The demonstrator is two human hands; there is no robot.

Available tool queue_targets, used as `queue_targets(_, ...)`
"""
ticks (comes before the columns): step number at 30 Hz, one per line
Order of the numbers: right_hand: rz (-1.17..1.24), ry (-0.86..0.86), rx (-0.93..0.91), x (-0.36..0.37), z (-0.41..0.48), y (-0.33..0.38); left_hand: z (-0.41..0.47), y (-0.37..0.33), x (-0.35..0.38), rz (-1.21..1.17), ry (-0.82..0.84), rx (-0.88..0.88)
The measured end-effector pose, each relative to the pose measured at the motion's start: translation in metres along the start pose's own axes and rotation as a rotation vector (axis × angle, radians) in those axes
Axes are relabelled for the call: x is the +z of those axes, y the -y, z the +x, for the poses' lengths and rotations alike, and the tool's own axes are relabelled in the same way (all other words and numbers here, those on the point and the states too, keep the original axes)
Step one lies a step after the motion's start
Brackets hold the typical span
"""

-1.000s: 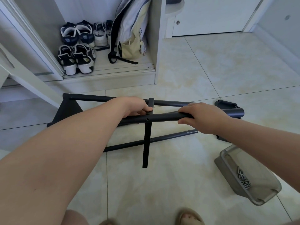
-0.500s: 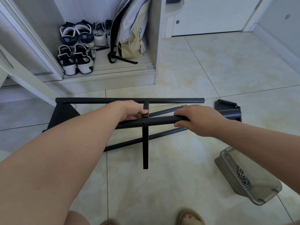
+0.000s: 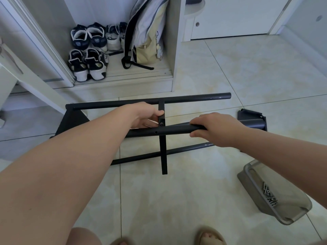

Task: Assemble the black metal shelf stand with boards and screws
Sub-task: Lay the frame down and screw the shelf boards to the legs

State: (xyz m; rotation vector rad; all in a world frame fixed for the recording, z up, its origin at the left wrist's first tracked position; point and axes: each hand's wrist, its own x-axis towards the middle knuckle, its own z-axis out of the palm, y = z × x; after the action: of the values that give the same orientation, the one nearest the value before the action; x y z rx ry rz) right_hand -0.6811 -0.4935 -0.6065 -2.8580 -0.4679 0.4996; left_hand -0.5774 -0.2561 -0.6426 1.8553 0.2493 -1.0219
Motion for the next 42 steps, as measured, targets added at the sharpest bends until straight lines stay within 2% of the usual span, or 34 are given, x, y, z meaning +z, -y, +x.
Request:
queue_targets(8,-0.003,-0.002,-0.001,-0.002,0.003,0.004,-0.01,-0.002,-0.012,-0.058,0.021,0.055)
queue_targets(14,-0.021,-0.005,0.009,0.001,0.004,0.008,-0.012,0.005,-0.014,-0.011,0.024,0.063)
queue_targets(21,-0.002,-0.003,0.033,0.007,0.006,0.009,0.0,0.016,-0.007,0.003,-0.045,0.061)
queue_targets(30,0.073,0.093,0.127,0.018,0.008,0.004,0.01,0.021,0.004,0.015,-0.045,0.056)
queue_targets(42,0.01,0.247,0.168,0.042,0.014,-0.004,0.026,0.035,0.017,0.08,-0.023,0.01)
